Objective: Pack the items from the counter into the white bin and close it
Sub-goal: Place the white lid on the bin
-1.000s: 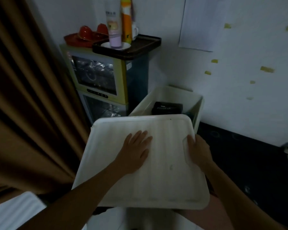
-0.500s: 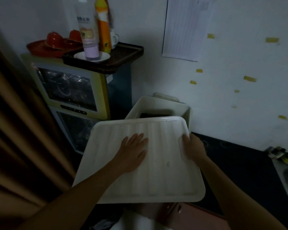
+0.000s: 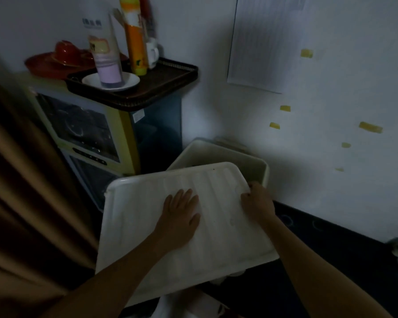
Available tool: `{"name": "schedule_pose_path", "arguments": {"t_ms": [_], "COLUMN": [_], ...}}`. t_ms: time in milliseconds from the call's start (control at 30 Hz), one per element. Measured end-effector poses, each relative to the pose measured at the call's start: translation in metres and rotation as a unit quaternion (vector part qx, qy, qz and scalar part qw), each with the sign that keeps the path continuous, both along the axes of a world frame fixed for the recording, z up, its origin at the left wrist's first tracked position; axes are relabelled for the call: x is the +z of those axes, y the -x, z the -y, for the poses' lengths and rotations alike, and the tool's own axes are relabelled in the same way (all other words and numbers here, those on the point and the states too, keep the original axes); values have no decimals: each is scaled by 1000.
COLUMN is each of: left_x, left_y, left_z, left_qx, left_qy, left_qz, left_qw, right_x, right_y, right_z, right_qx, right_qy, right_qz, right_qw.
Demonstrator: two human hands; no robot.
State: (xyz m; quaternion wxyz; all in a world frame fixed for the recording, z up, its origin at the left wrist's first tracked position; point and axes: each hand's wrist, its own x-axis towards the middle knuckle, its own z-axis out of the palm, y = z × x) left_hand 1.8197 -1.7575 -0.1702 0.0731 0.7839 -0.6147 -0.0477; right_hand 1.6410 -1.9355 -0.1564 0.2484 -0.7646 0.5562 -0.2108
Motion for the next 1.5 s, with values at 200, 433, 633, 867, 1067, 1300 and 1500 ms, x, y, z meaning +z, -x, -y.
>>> {"name": "schedule_pose_path", "arguments": {"t_ms": [200,433,633,867,1067,1300,1500], "left_x": [-1,8,16,16,17,11,1], "left_y": [15,35,44,43,52,57,62], "left_z": [34,65,85,95,110,118,125], "left_qx": [66,-5,-33,-48,-8,18,43], "left_qy": [6,4,-56,-63,-67,-55,-47], "left_qz": [-1,-43,14,50,44,38,35], "left_qw": [998,999,998,996,997,998,997], "right_x": [-5,-8,-7,-2,-2,-10,-8], "right_y": [-11,-32,-48,-62,-75,-82,-87], "right_z": [50,110,142,168,184,182,177], "right_qx": [61,105,139,208,242,248,276], "right_qy": [64,127,134,139,156,168,150], "right_qz": [-59,-101,-97,-63,-84,-73,-120], "right_qw": [994,981,976,966,954,951,942]}}
